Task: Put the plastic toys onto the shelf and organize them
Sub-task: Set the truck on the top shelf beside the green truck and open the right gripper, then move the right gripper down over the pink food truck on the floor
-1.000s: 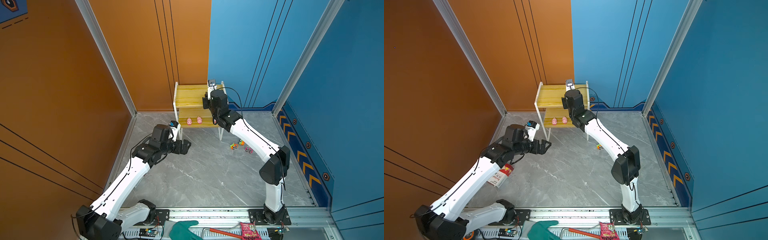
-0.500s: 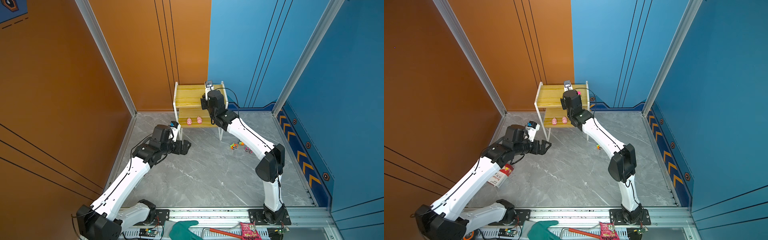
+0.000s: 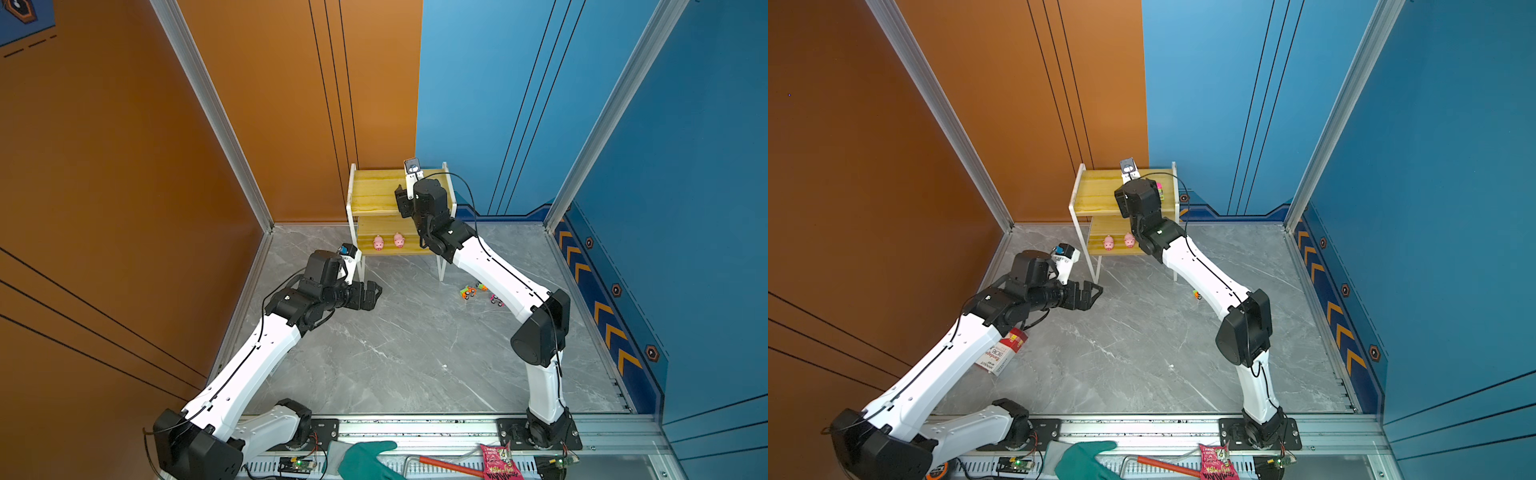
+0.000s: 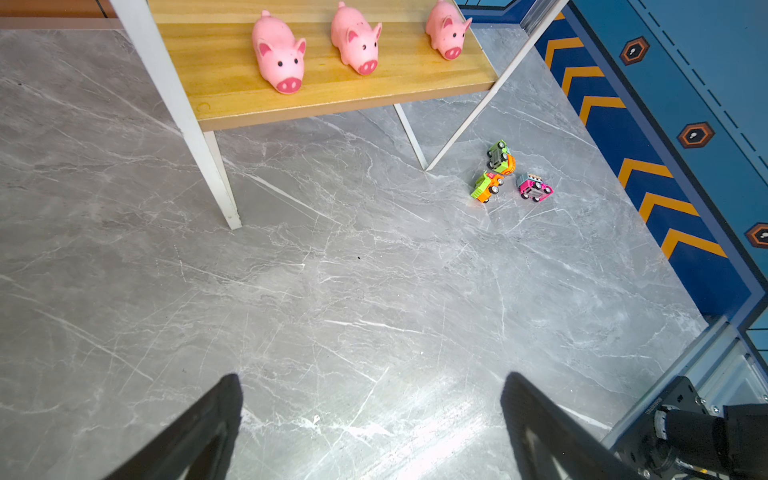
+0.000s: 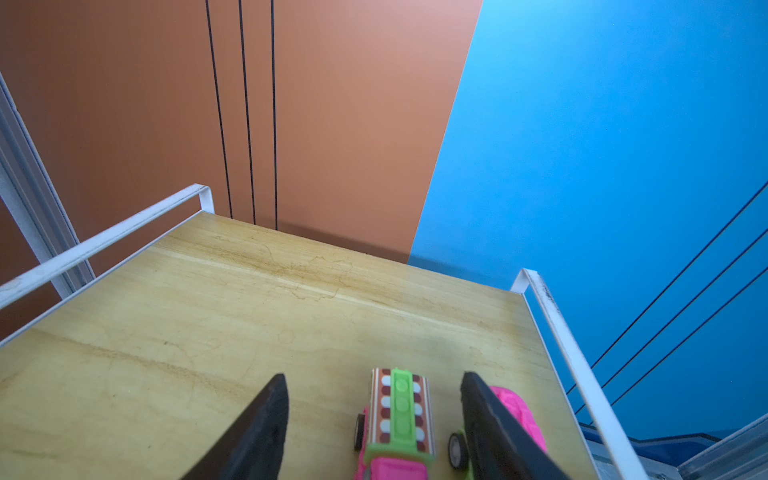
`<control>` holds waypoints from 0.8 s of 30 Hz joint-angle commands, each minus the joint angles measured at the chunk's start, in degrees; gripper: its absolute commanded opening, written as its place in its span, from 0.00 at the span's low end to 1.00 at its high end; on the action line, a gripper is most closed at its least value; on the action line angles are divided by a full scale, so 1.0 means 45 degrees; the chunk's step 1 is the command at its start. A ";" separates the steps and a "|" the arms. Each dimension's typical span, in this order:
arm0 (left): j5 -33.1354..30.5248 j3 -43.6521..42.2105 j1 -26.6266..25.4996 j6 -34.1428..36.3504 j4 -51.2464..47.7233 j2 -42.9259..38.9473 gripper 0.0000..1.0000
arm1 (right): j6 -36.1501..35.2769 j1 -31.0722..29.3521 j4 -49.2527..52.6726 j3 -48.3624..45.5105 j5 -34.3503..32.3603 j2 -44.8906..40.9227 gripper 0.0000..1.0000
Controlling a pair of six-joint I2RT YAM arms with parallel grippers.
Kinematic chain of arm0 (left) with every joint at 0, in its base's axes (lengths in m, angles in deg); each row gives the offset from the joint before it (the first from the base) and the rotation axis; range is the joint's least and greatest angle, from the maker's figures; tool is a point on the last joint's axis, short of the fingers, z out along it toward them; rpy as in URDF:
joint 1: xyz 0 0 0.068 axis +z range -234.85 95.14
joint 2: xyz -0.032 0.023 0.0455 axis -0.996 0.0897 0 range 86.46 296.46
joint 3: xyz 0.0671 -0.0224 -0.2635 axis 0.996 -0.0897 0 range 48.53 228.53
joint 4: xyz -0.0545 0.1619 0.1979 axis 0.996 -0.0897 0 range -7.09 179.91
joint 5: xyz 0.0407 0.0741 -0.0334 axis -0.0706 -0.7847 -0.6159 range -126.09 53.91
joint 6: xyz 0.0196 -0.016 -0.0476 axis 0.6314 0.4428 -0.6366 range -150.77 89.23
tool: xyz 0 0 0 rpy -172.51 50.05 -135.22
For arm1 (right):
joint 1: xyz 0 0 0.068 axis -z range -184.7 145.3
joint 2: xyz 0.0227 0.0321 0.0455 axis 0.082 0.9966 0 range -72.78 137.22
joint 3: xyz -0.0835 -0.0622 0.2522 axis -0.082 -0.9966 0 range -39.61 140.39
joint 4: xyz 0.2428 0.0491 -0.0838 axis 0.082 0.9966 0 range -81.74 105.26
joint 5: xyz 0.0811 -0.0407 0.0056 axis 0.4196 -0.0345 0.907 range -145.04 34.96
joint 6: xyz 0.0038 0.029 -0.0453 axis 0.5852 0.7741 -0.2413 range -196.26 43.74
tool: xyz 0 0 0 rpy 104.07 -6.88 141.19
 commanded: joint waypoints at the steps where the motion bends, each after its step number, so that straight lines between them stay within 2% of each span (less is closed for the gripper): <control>1: -0.0064 -0.0212 0.0175 0.0143 0.0119 0.0108 0.98 | -0.0453 -0.0155 -0.1057 -0.0386 0.0041 -0.1565 0.70; 7: -0.0165 -0.0431 0.0331 0.0075 0.0191 0.0147 0.98 | -0.0537 -0.0166 -0.1636 -0.2390 0.0097 -0.3596 0.82; 11: -0.0179 -0.0535 0.0310 0.0030 0.0284 0.0123 0.98 | -0.0077 0.0032 -0.1576 -0.4744 -0.0165 -0.5537 0.84; 14: -0.0150 -0.1080 0.0212 0.0016 0.0481 0.0089 0.98 | 0.0935 0.0558 -0.1436 -0.7119 -0.0376 -0.7448 0.85; 19: -0.0137 -0.1101 -0.0083 -0.0038 0.0550 0.0248 0.98 | 0.3921 0.2352 -0.0065 -1.0910 -0.0099 -1.0532 0.80; 22: -0.0334 -0.1102 -0.0330 -0.0139 0.0549 0.0475 0.98 | 0.5079 0.3394 0.1448 -1.2598 0.0072 -1.1690 0.79; 24: -0.0443 -0.1102 -0.0585 -0.0131 0.0529 0.0658 0.98 | 0.5882 0.4014 0.2181 -1.3603 0.0748 -1.2138 0.78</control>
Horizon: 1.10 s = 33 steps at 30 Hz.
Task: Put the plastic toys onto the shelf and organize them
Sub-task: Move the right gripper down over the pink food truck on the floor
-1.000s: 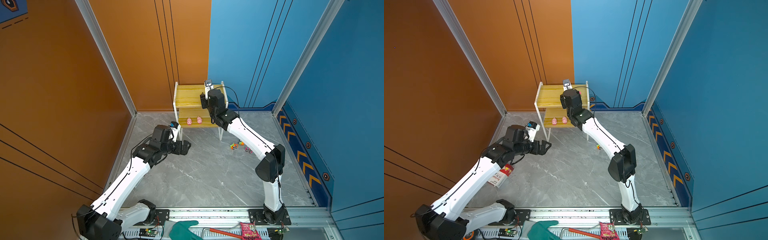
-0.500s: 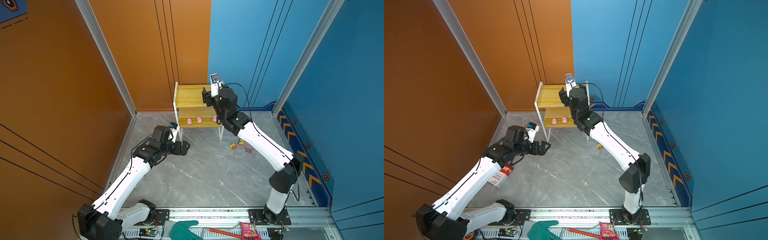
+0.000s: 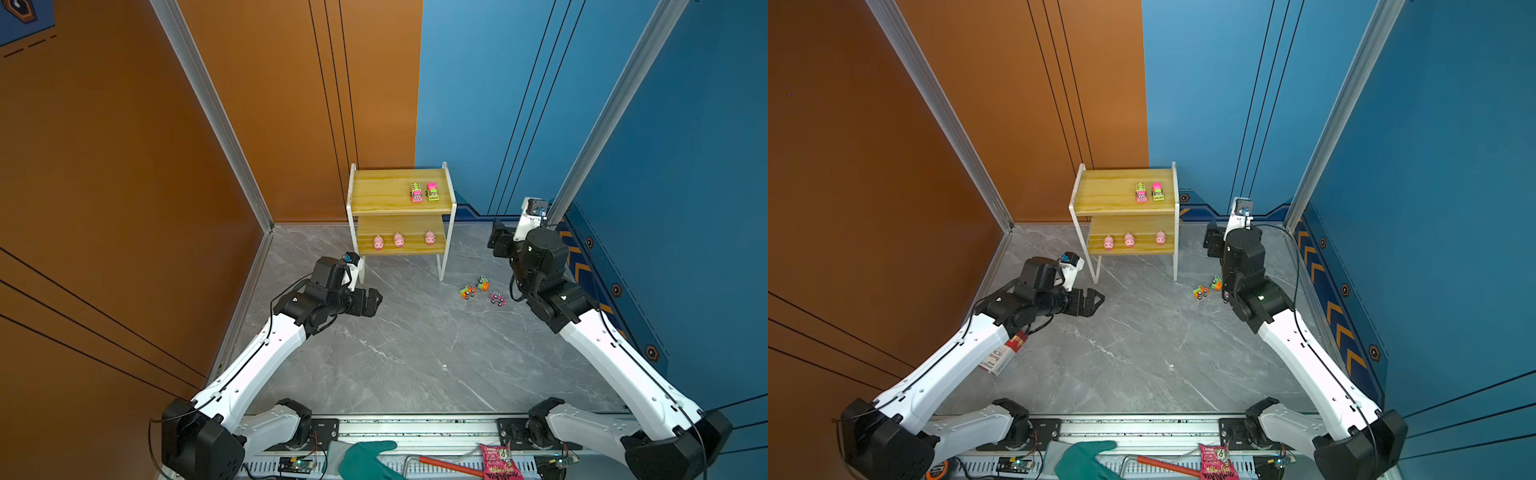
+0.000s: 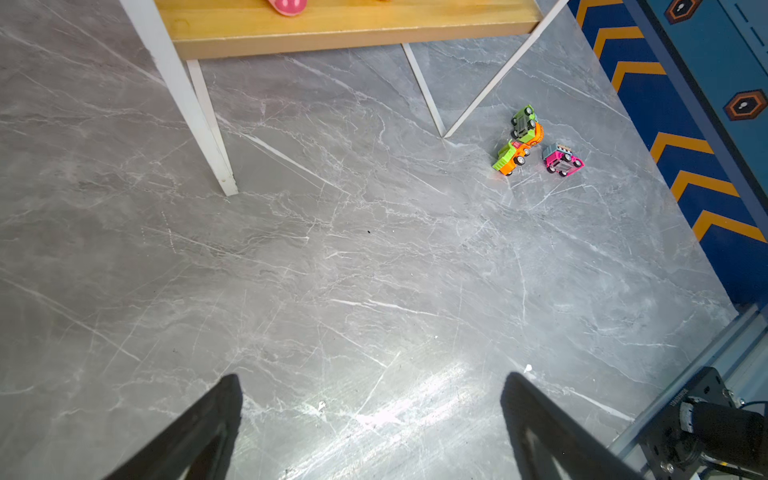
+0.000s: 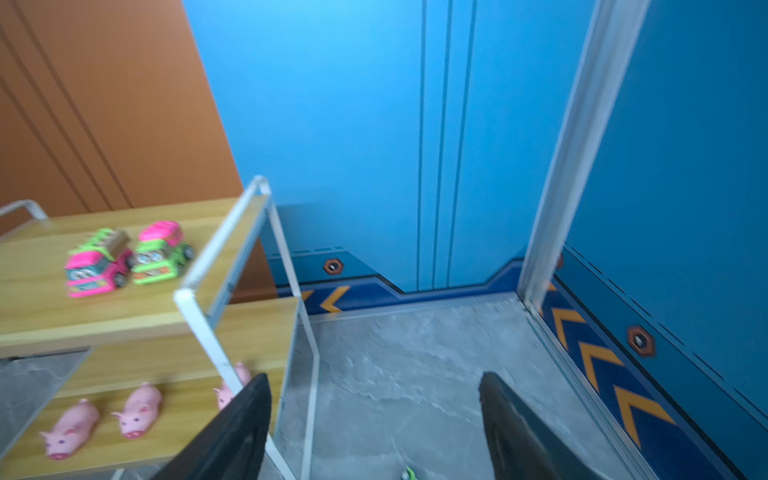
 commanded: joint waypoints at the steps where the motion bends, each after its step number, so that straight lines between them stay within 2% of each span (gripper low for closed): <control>1: -0.0365 -0.0072 -0.0434 -0.0051 0.0071 0.0342 0.98 | 0.2329 0.0694 0.2101 -0.1470 0.0886 -0.0452 0.77; 6: -0.0370 -0.0043 -0.0930 0.0048 0.0073 0.0690 0.98 | 0.3765 0.1997 0.2832 -0.3107 0.2612 0.0089 0.76; 12: -0.0013 0.0006 -0.1071 0.0086 0.0066 0.0971 0.98 | 0.4043 0.3092 0.3014 -0.3264 0.3965 0.2592 0.75; 22: 0.0305 0.0074 -0.0996 0.0166 -0.0024 0.1013 0.98 | 0.4338 0.4344 0.1808 -0.2875 0.5240 0.5314 0.75; 33: 0.0412 0.0049 -0.0661 0.0169 -0.0029 0.0787 0.98 | 0.3965 0.4486 0.1773 -0.1342 0.5742 0.7700 0.75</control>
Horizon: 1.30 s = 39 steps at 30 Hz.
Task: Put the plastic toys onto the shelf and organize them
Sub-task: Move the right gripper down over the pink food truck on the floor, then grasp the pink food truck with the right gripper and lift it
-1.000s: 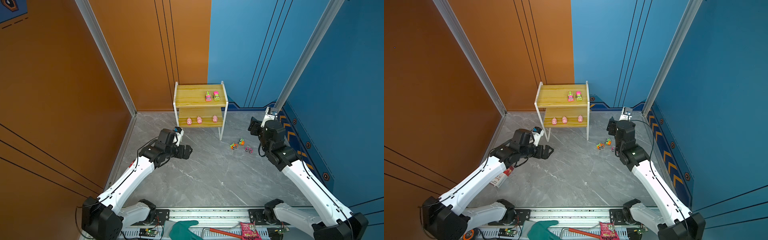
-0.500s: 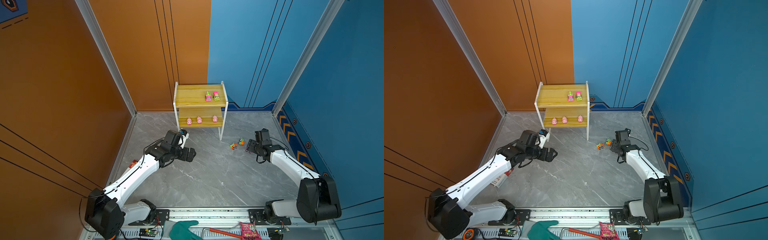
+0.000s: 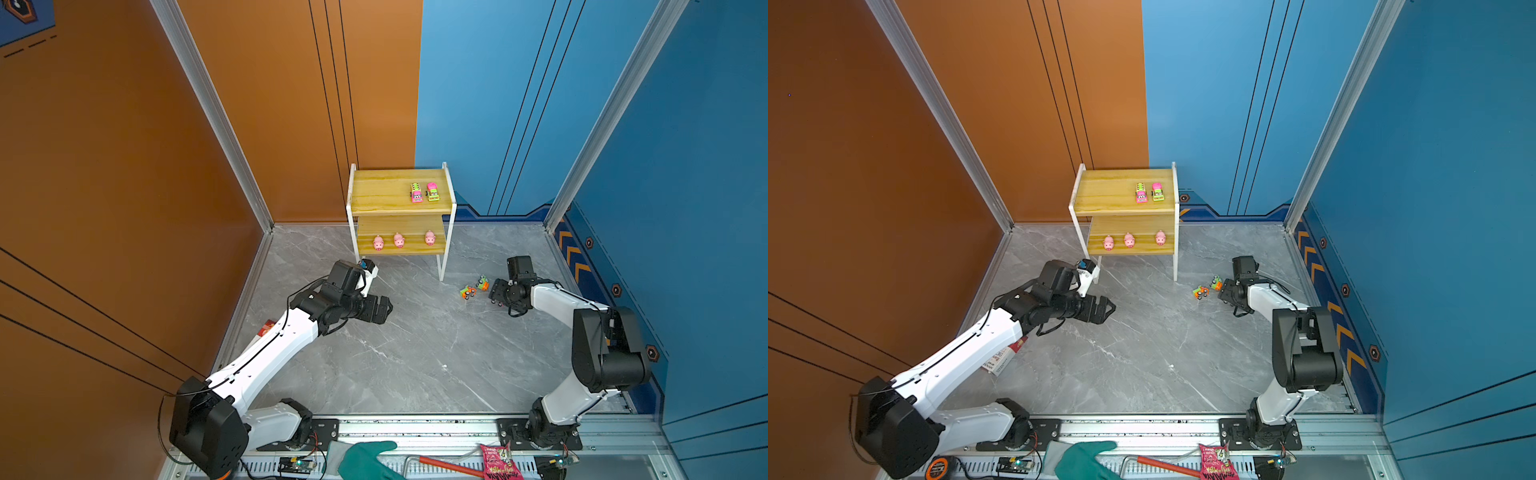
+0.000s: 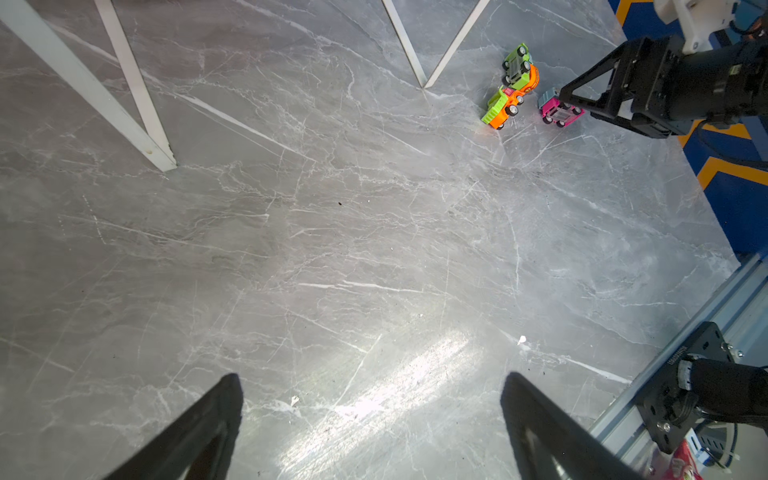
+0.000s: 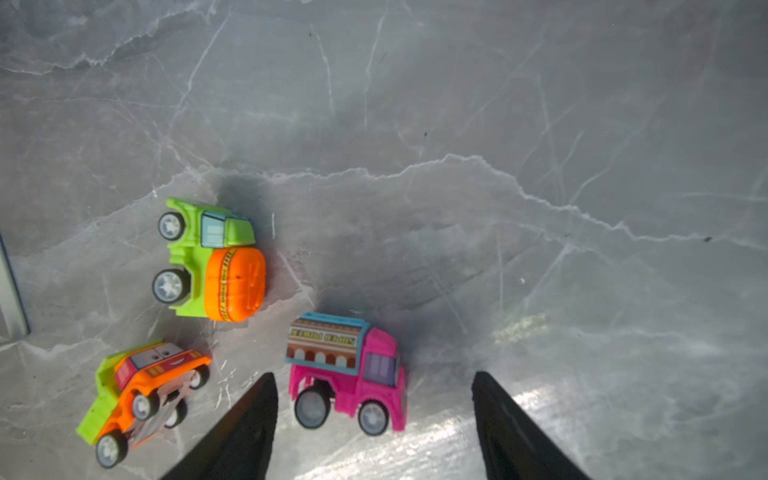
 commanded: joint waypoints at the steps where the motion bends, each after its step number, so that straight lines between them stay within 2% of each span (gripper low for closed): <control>1: 0.0285 0.0057 0.0165 0.0157 -0.0029 -0.0146 0.98 | -0.0109 0.0028 -0.0143 0.0550 0.0242 0.0434 0.75; 11: 0.0519 0.0094 0.0463 0.0079 -0.0025 -0.0193 0.98 | -0.0207 -0.0372 -0.0008 0.0682 -0.0249 0.1190 0.73; 18: 0.0573 0.0094 0.0733 0.0059 -0.0012 -0.0349 0.98 | -0.0344 -0.0497 0.0110 0.0879 -0.0493 0.1442 0.67; 25: 0.0647 0.0082 0.1081 0.0040 -0.0007 -0.0496 0.98 | -0.0499 -0.0499 0.0562 0.1309 -0.0459 0.1702 0.55; 32: 0.0711 0.0053 0.1397 0.0020 -0.0009 -0.0598 0.98 | -0.0690 -0.0664 0.0815 0.1214 -0.0586 0.1319 0.42; 39: 0.0786 0.0064 0.1706 -0.0019 -0.0005 -0.0581 0.98 | -0.0852 -0.1341 0.1106 0.0531 -0.1075 -0.0065 0.40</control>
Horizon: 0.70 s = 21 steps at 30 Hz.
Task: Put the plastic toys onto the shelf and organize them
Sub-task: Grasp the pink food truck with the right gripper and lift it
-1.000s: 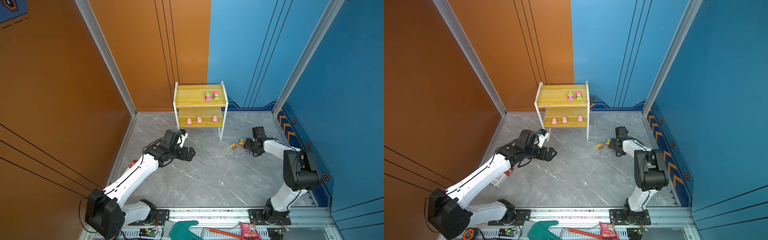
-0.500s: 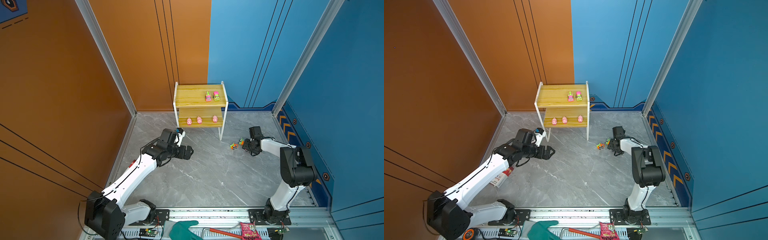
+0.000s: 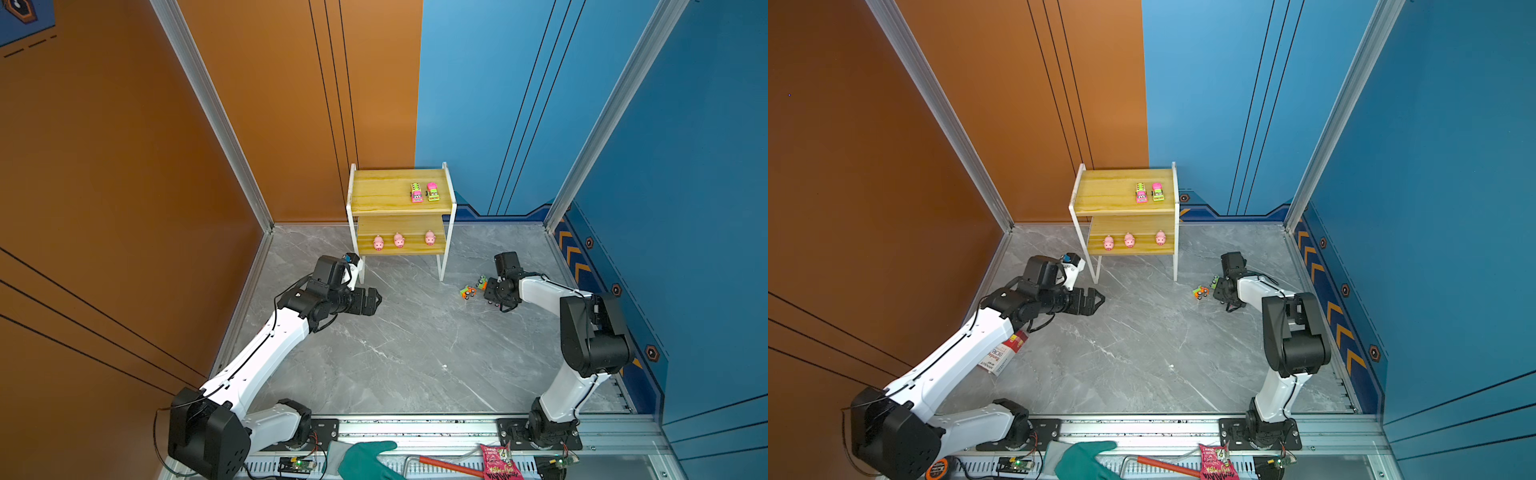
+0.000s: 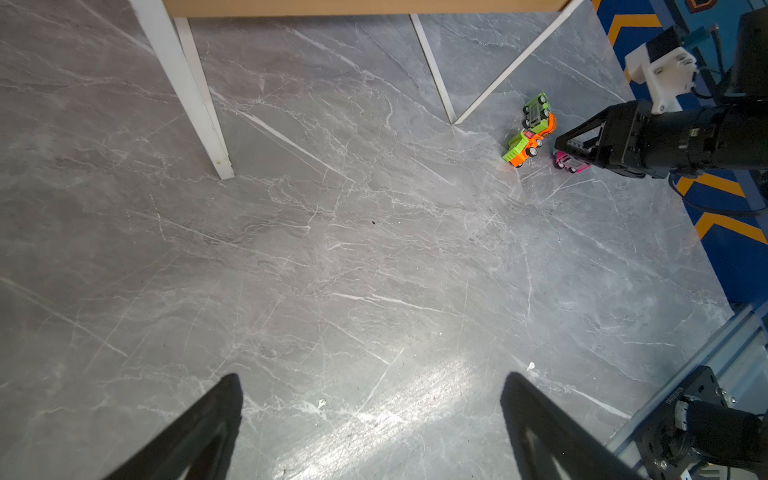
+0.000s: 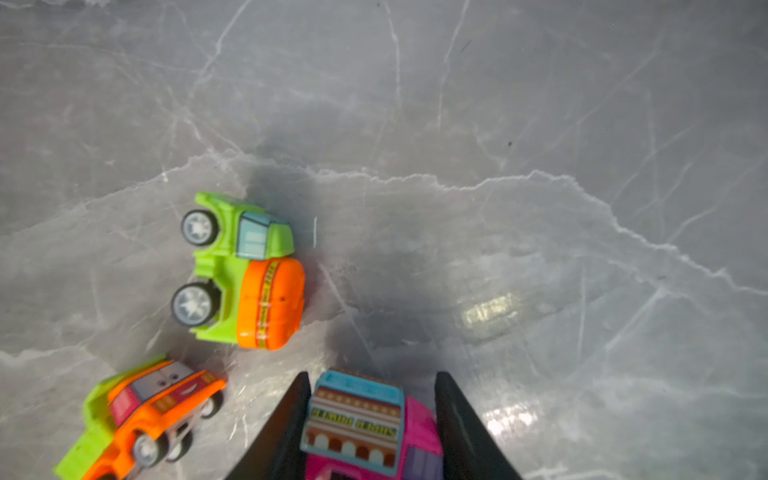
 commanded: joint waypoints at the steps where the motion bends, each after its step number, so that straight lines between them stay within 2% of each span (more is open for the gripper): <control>1: 0.0381 0.0061 0.0230 -0.0013 -0.0010 -0.0207 0.98 | -0.0269 -0.0520 0.0667 -0.0453 -0.0589 -0.1189 0.40; 5: 0.0374 0.0047 0.0450 -0.0043 -0.0009 -0.0231 0.98 | -0.0109 -0.1690 0.0995 -0.0891 -0.1106 -0.2140 0.40; 11: 0.0391 0.0054 0.0660 -0.0053 -0.0012 -0.0269 0.98 | 0.0721 -0.4485 0.1193 -0.0886 -0.1860 -0.2785 0.40; 16: 0.0381 0.0055 0.0769 -0.0073 -0.0010 -0.0365 0.98 | 0.1574 -0.6552 0.0601 -0.0437 -0.1810 -0.1957 0.40; 21: 0.0294 -0.0047 0.0789 -0.0091 -0.0017 -0.0570 0.98 | 0.1756 -0.8175 0.0281 0.0791 -0.1760 -0.0168 0.41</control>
